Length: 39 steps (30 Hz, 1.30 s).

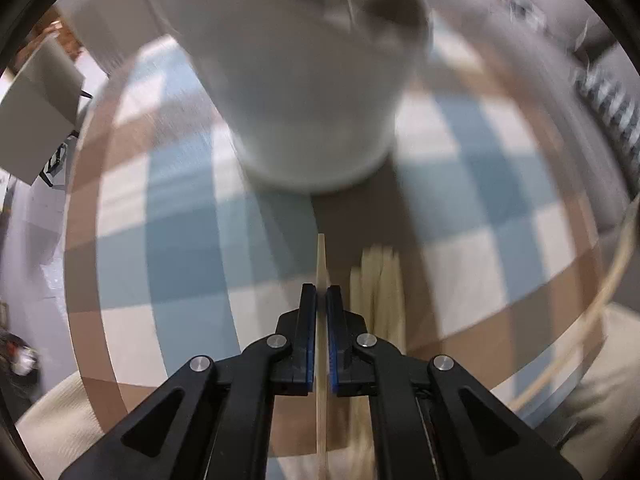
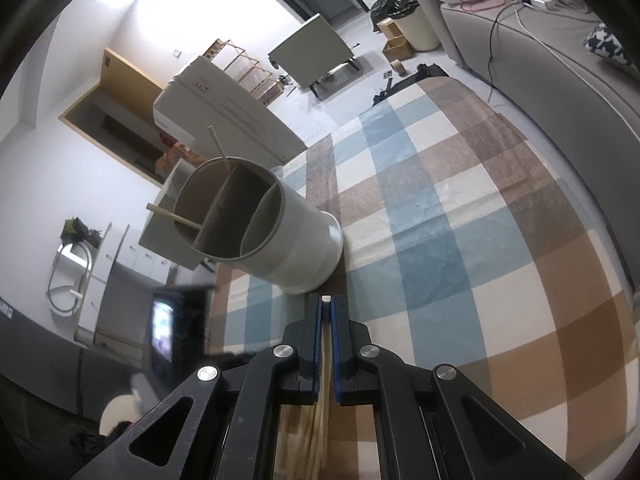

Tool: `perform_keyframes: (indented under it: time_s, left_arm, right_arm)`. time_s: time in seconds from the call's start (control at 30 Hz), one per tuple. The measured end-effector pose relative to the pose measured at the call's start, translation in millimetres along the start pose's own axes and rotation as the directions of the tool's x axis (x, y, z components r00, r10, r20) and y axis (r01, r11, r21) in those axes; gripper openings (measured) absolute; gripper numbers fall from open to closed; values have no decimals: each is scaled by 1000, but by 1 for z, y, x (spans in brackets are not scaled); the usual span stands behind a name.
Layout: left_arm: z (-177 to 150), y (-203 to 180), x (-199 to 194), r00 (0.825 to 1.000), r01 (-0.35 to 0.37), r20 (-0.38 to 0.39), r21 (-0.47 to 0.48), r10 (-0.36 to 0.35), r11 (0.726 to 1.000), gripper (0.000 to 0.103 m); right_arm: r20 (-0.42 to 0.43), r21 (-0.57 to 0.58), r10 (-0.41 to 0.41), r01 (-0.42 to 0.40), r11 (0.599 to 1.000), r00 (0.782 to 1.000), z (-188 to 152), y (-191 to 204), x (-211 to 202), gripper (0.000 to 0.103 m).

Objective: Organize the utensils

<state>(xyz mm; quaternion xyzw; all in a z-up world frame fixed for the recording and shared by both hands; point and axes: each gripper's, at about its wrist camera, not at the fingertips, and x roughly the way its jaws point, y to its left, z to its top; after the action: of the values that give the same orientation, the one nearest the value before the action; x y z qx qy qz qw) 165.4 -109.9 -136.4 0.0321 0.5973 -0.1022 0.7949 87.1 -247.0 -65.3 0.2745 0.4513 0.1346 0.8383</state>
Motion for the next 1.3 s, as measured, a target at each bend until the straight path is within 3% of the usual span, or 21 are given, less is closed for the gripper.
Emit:
perform_keyframes:
  time_s: [0.1, 0.2, 0.3, 0.37, 0.53, 0.87, 1.3]
  left_arm:
    - [0, 9, -32, 991, 48, 126, -38, -42, 998, 1]
    - [-7, 25, -60, 970, 103, 228, -74, -84, 992, 1]
    - [-12, 38, -72, 952, 163, 280, -122, -124, 979, 1]
    - [-16, 36, -79, 945, 167, 304, -130, -121, 977, 1]
    - [-28, 43, -91, 934, 179, 334, -124, -129, 976, 1]
    - [-40, 42, -119, 923, 170, 352, -18, -153, 985, 0]
    - [-30, 47, -174, 895, 201, 396, 57, -207, 978, 0]
  right_arm:
    - [9, -16, -3, 3, 1000, 1000, -2, 3, -2, 4]
    - [14, -46, -7, 7, 999, 1000, -6, 9, -4, 4]
    - [26, -95, -18, 21, 995, 999, -12, 19, -8, 4]
    - [46, -124, -18, 24, 992, 999, -16, 27, -14, 4]
    - [112, -202, -14, 37, 979, 994, -24, 49, -28, 4]
    - [205, -315, -43, 108, 943, 978, -33, 87, -36, 4]
    - [325, -339, -19, 135, 931, 945, 5, 119, -59, 4]
